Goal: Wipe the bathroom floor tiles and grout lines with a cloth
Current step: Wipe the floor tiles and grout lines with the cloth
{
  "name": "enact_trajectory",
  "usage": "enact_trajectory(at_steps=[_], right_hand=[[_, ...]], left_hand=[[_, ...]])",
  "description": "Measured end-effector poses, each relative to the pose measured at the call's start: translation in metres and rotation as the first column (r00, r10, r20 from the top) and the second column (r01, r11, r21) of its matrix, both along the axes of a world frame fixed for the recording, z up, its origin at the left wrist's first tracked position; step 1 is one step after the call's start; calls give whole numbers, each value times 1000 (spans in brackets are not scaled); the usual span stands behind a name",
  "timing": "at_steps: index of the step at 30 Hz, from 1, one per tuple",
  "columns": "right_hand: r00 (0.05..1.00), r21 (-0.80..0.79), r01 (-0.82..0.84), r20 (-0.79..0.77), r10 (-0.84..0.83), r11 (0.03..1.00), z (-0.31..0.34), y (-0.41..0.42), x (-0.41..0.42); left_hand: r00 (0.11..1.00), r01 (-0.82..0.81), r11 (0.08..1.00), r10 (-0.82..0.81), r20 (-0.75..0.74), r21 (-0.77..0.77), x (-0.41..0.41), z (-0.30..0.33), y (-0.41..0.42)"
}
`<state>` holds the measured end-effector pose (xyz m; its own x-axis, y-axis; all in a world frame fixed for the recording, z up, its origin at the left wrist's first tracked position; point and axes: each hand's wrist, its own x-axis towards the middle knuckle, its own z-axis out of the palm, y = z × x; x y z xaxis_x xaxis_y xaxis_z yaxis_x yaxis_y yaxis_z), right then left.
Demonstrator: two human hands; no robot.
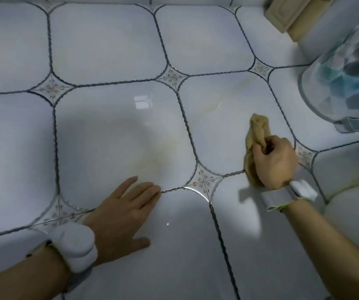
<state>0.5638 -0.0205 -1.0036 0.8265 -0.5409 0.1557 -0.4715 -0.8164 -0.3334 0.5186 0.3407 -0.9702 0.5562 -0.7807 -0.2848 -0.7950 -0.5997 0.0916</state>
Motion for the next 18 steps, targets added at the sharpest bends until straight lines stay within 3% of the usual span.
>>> enact_trajectory(at_steps=[4,8,11,14,18], right_hand=[[925,44,-380,14,379,924,3,66,-50],[790,196,-605,31,612,771,5,110,-95],[741,191,-663,36,670,724,9,105,-60],[786,132,-614,1,619,779,13,107,30],[818,62,-572,-20,574,818,18,142,136]], left_hand=[[989,148,985,-148,-5,91,-3,2,-12],[976,213,956,-216,-3,200,7,11,-9],[966,256,958,-259,12,132,14,17,3],[976,213,976,-214,42,40,33,34,30],[1000,9,984,-6,-18,177,68,74,94]])
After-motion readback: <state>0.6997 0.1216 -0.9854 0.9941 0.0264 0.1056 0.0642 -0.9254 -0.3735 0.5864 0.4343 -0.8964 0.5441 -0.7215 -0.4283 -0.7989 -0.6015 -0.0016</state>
